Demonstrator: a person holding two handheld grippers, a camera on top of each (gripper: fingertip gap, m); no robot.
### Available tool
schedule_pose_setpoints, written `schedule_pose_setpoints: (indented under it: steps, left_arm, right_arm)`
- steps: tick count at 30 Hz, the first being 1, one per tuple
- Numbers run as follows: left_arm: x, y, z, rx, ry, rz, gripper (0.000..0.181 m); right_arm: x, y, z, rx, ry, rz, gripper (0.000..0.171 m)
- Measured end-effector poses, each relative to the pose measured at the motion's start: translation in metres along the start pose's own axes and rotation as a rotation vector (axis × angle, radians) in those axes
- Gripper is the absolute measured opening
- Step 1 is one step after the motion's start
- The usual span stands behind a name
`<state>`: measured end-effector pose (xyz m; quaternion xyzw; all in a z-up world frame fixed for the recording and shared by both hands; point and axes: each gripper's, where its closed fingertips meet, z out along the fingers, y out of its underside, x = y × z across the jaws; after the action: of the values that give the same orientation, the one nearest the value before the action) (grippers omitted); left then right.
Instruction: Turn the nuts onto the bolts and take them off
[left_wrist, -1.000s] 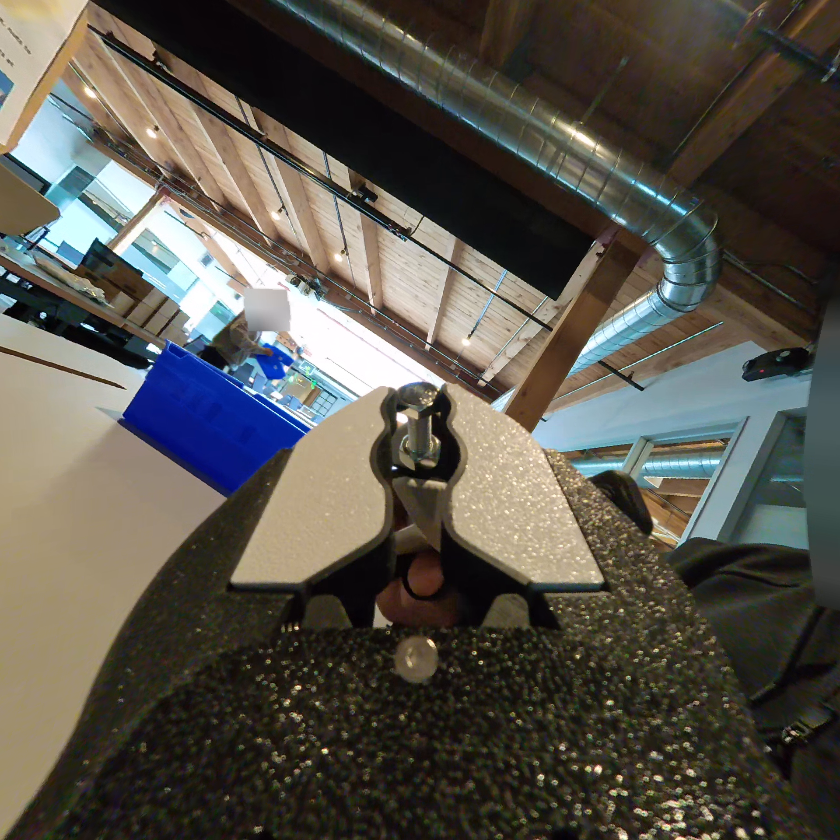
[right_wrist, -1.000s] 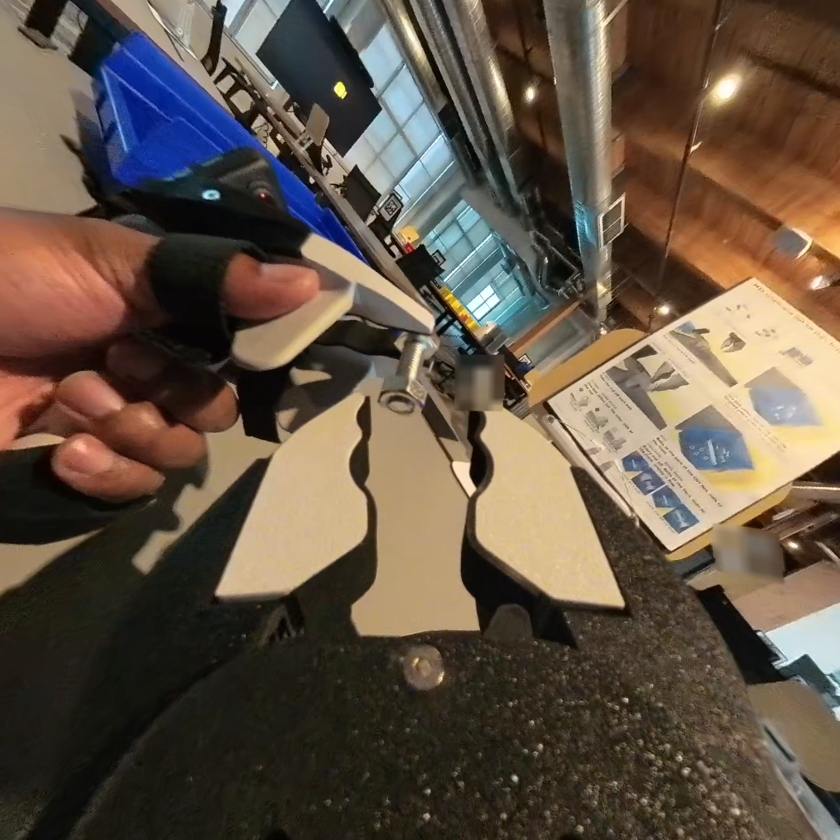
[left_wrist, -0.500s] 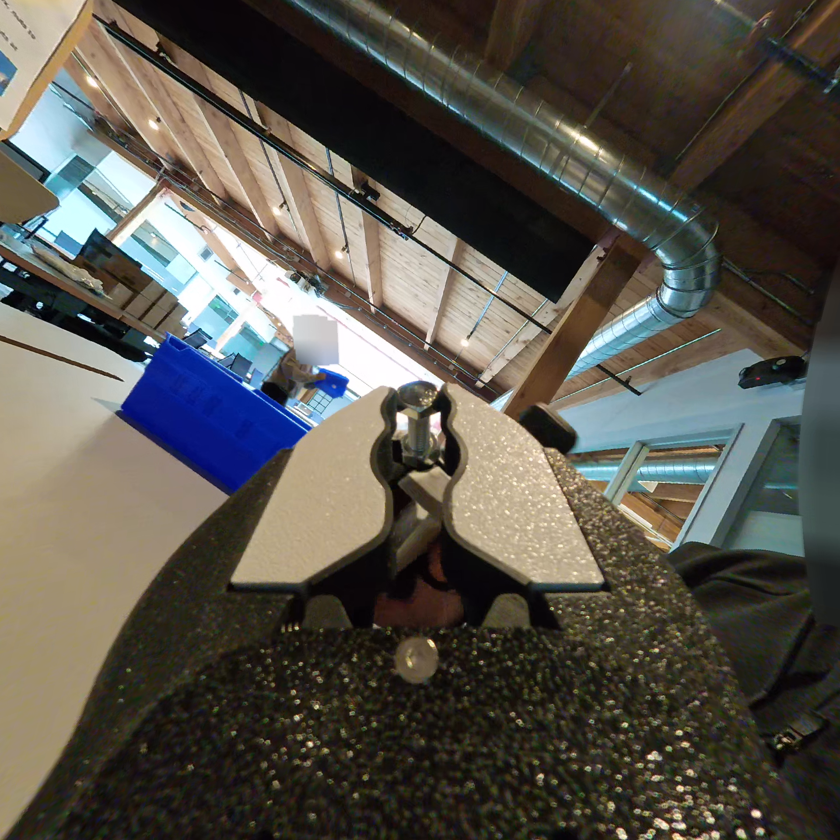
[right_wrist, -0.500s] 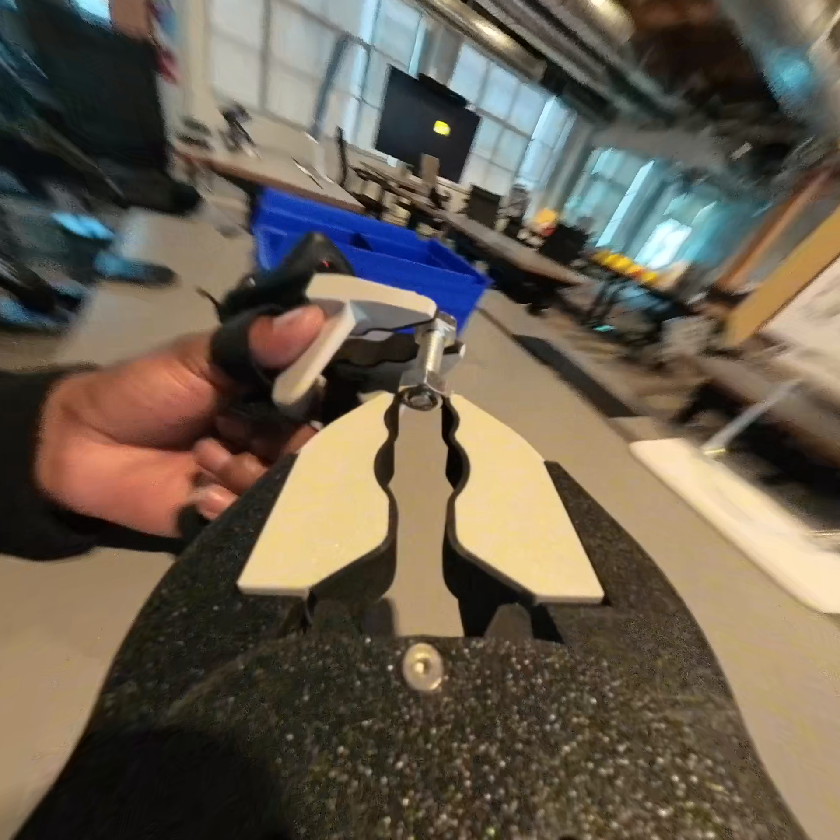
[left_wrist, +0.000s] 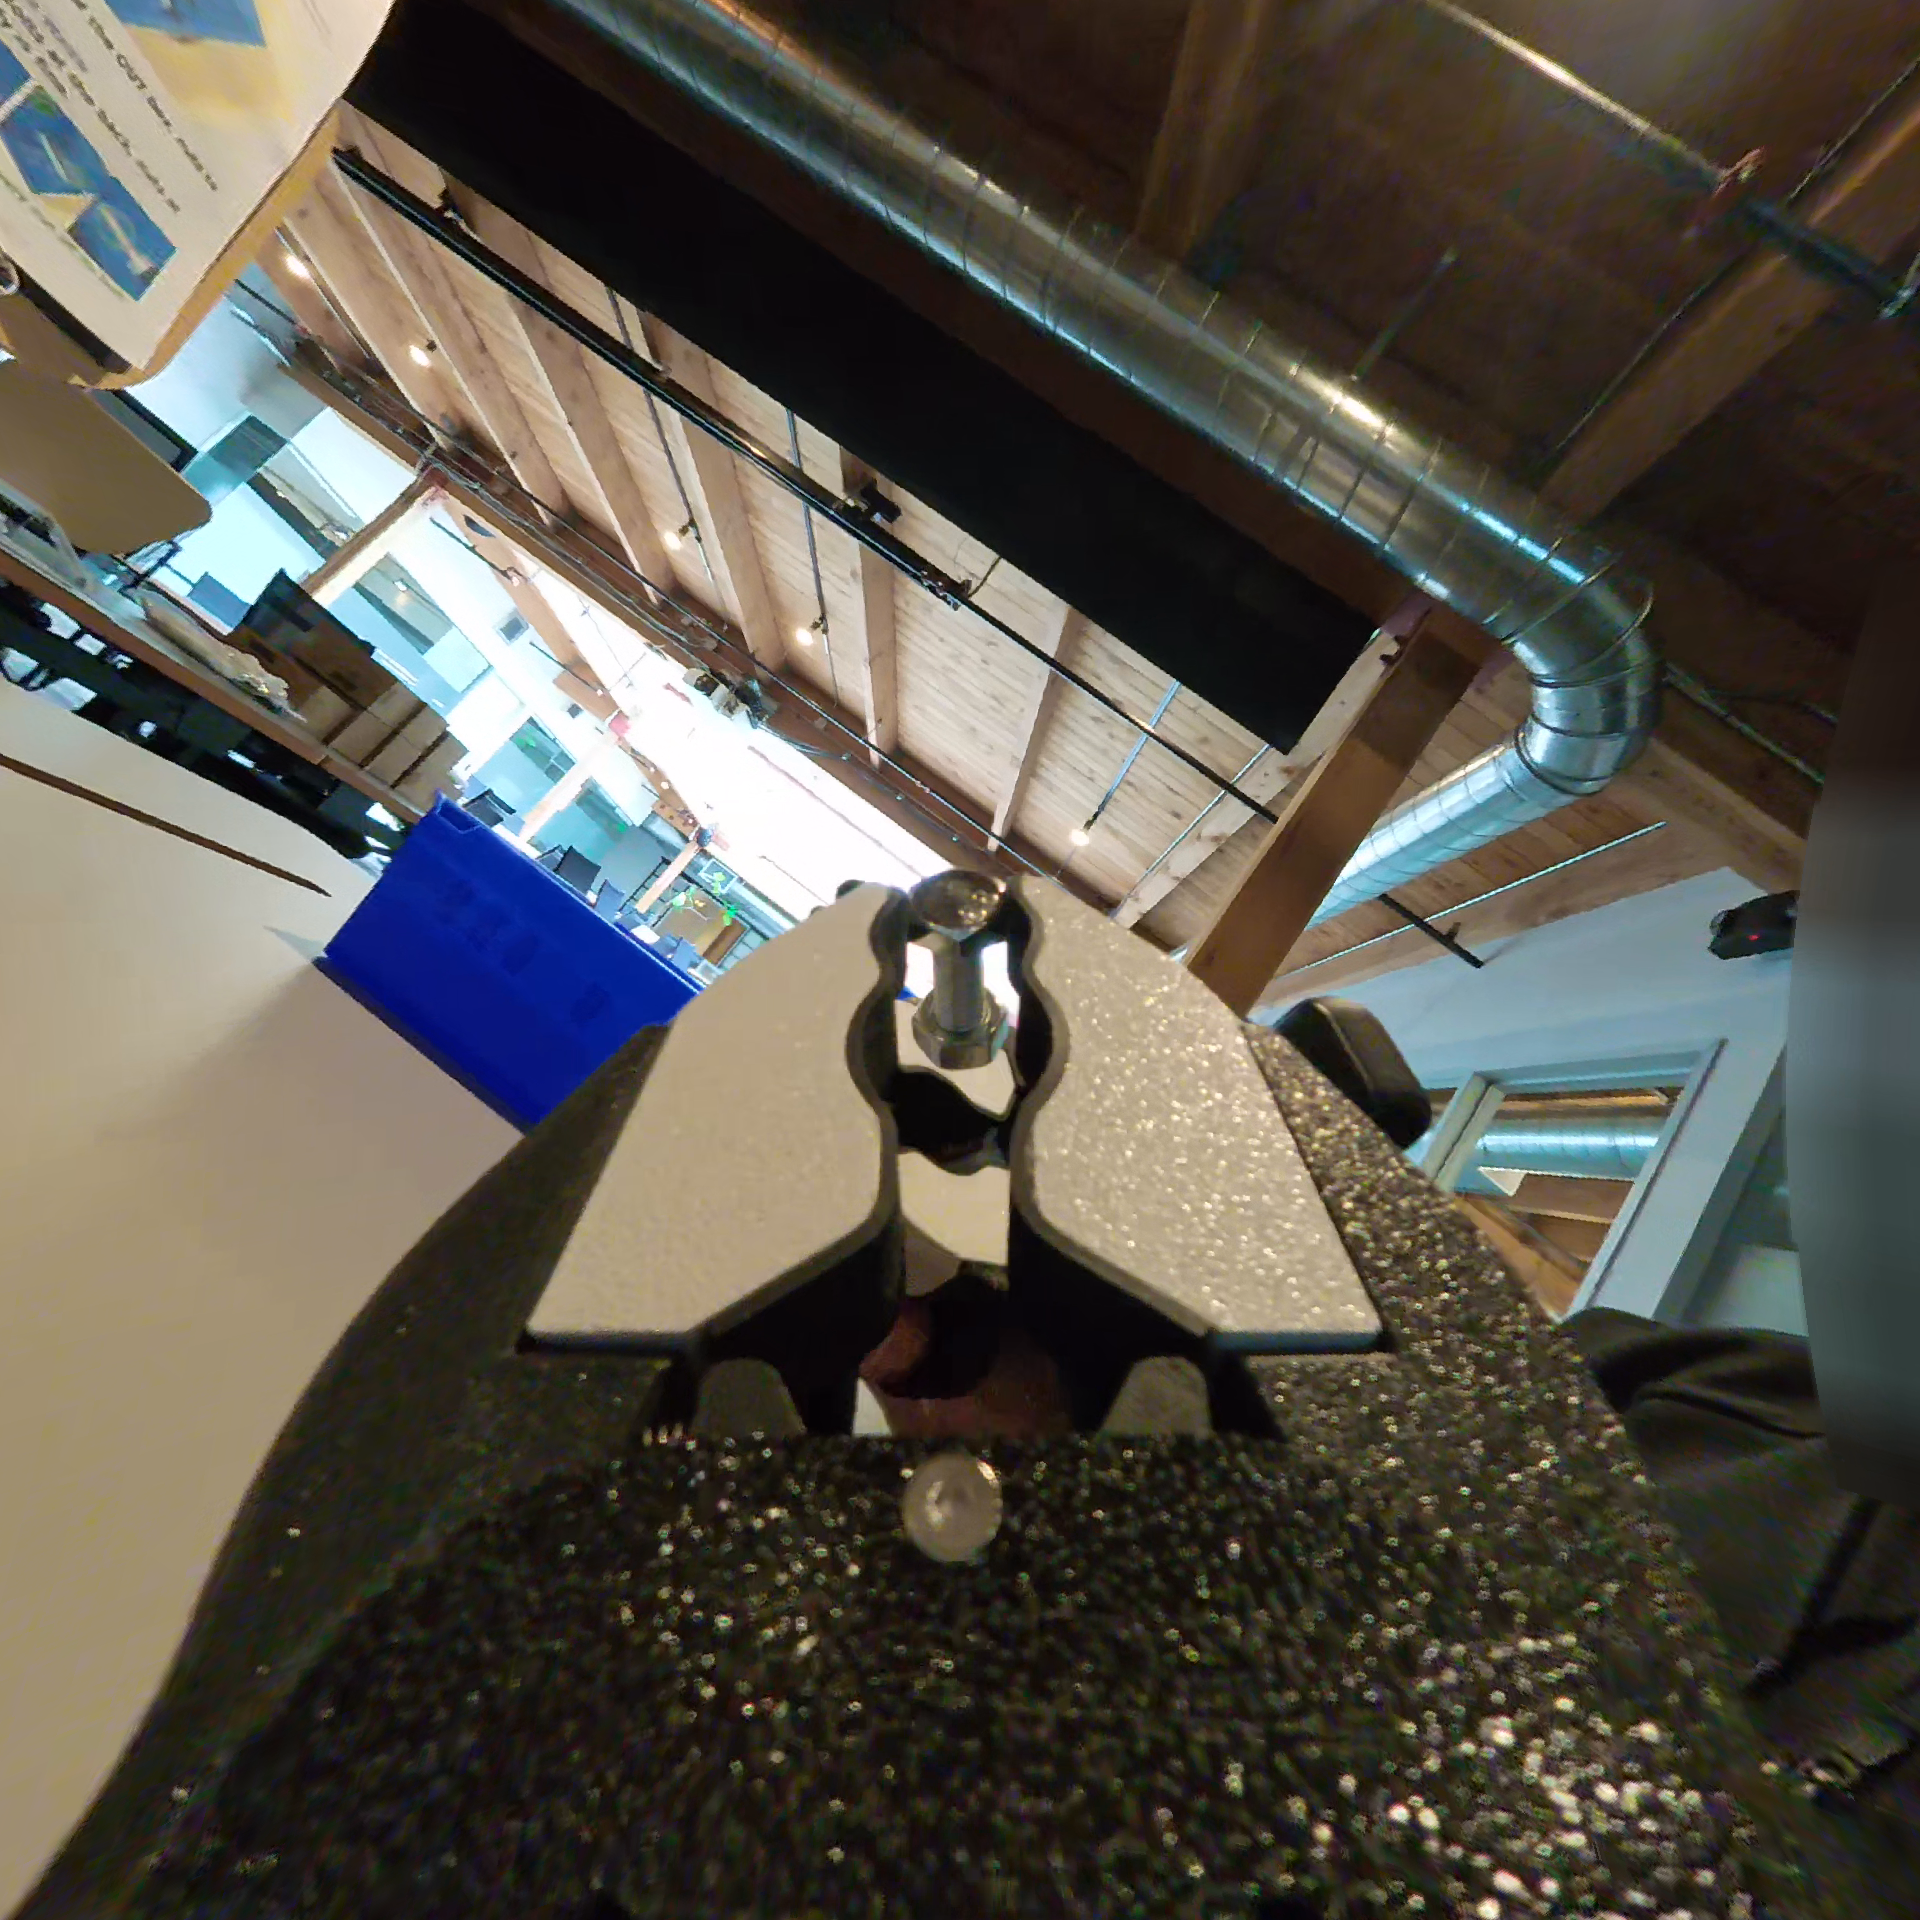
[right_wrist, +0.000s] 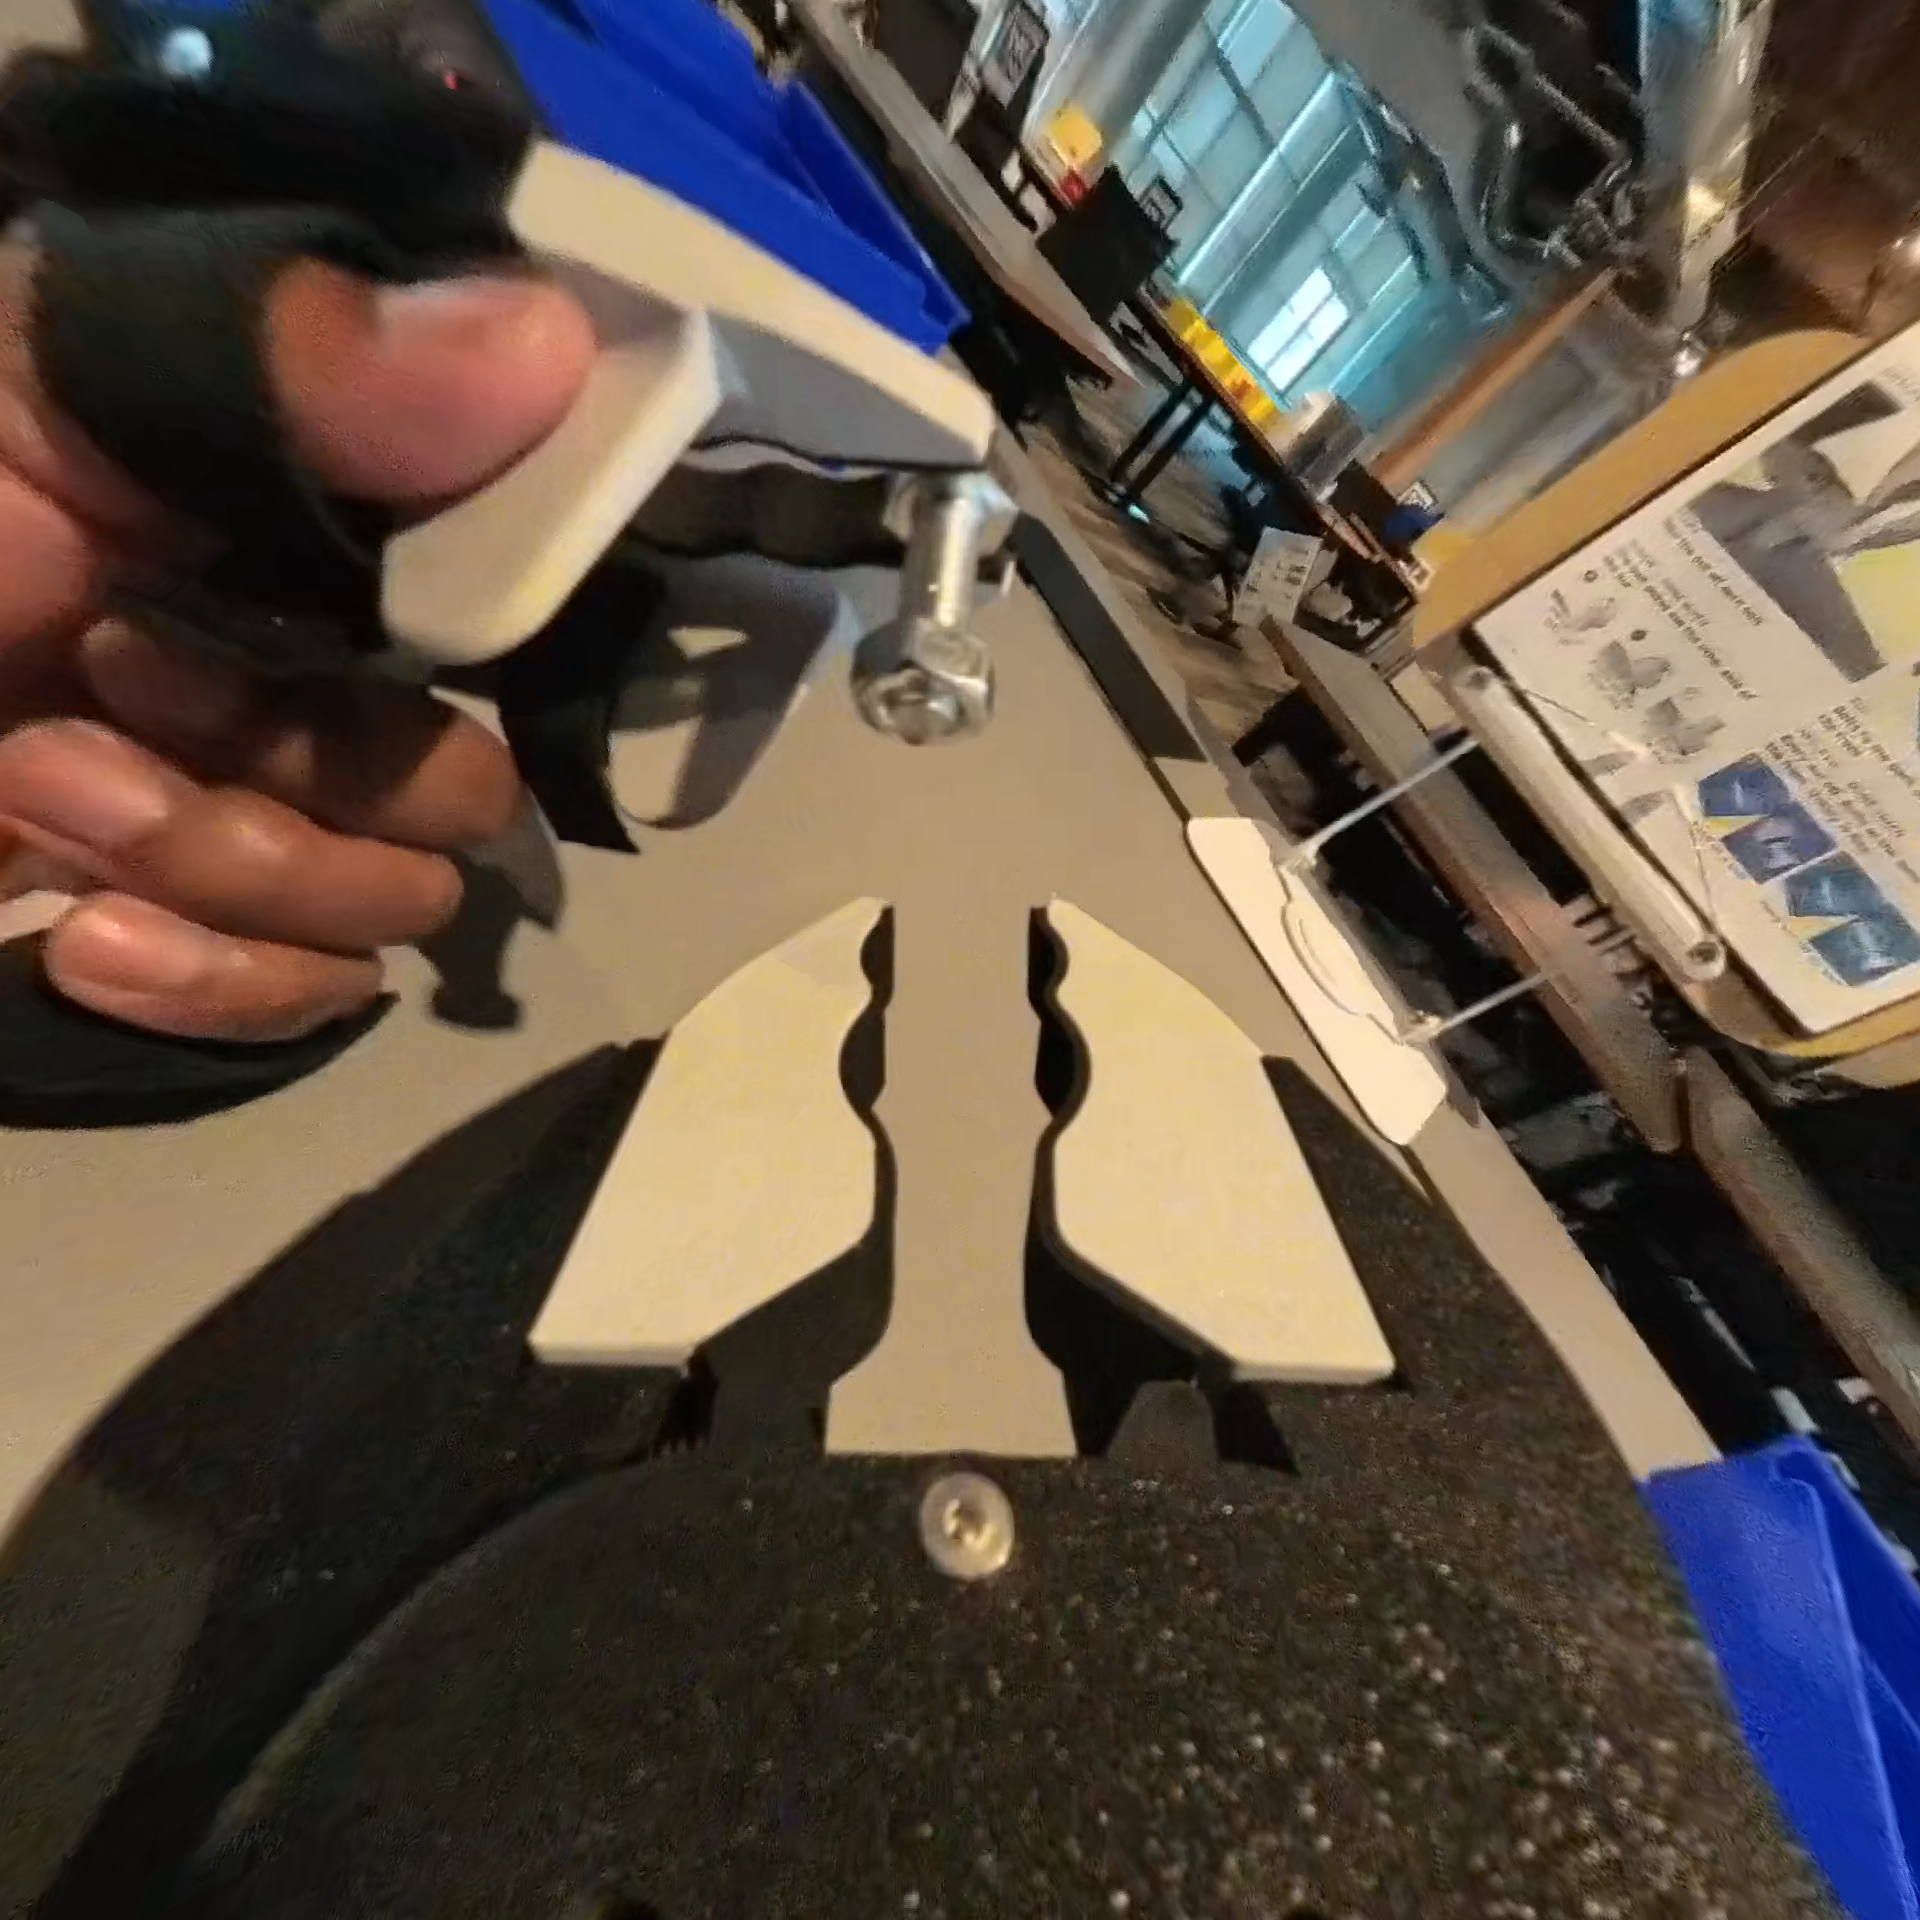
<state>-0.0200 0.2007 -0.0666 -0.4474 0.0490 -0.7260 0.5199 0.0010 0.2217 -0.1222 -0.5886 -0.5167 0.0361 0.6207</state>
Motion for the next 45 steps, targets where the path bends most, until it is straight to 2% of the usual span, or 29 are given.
schedule_pose_setpoints:
  steps: [7, 21, 24, 28, 36, 43, 45]
  left_arm:
    - [-0.003, -0.001, -0.001, 0.003, -0.015, -0.002, 0.017]
    - [-0.005, 0.001, -0.001, -0.01, -0.033, 0.003, 0.017]
    - [-0.005, -0.001, -0.002, 0.002, -0.039, 0.005, 0.017]
    - [-0.005, -0.005, -0.004, 0.025, -0.038, 0.002, 0.017]
    - [-0.005, -0.001, -0.001, 0.005, -0.034, -0.003, 0.017]
    - [-0.005, 0.008, 0.005, -0.024, -0.025, -0.021, 0.017]
    - [-0.005, 0.011, 0.007, -0.033, -0.024, -0.021, 0.017]
  right_arm:
    - [-0.01, 0.021, 0.008, -0.125, -0.057, 0.062, 0.025]
    - [-0.009, 0.022, 0.008, -0.127, -0.058, 0.048, 0.025]
    - [-0.007, 0.013, 0.006, -0.07, -0.055, 0.053, 0.026]
    - [-0.007, -0.021, -0.009, 0.159, -0.1, 0.122, 0.028]
    - [-0.003, -0.033, -0.015, 0.232, -0.018, 0.035, 0.044]
    - [-0.004, -0.037, -0.014, 0.23, 0.052, -0.08, 0.034]
    - [-0.004, -0.036, -0.013, 0.228, 0.052, -0.068, 0.022]
